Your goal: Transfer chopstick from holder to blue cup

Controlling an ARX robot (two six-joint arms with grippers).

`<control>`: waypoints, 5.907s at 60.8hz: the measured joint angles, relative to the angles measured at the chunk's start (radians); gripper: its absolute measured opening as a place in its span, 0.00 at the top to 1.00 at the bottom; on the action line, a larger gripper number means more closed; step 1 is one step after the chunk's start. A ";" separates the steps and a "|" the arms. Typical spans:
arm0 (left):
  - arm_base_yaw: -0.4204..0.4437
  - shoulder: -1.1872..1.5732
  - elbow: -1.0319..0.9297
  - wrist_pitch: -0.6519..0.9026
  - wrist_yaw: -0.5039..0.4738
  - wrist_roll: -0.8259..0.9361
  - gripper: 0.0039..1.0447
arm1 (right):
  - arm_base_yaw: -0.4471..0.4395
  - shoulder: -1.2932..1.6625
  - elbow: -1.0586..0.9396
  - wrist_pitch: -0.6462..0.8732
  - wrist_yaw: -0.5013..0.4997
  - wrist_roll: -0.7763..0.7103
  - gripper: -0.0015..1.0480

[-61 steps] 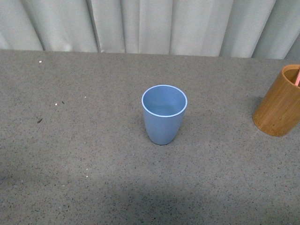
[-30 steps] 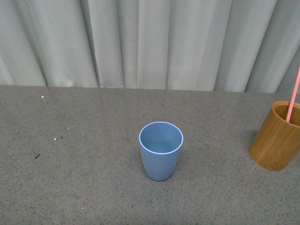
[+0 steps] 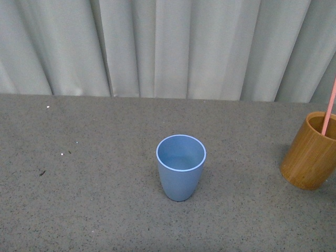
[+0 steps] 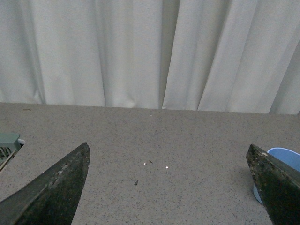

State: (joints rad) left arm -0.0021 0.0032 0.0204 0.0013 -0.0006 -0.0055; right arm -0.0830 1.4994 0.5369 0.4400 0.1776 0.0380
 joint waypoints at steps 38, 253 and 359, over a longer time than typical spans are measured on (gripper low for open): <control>0.000 0.000 0.000 0.000 0.000 0.000 0.06 | 0.028 0.251 0.308 -0.032 -0.021 -0.012 0.09; 0.000 0.000 0.000 -0.001 0.000 0.000 0.06 | 0.566 0.186 0.108 0.593 0.072 0.293 0.99; 0.000 0.000 0.000 -0.001 0.000 0.000 0.06 | 0.587 0.381 0.336 0.487 0.097 0.293 0.95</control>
State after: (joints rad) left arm -0.0021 0.0032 0.0204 0.0006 -0.0002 -0.0051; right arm 0.5037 1.8801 0.8730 0.9268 0.2741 0.3305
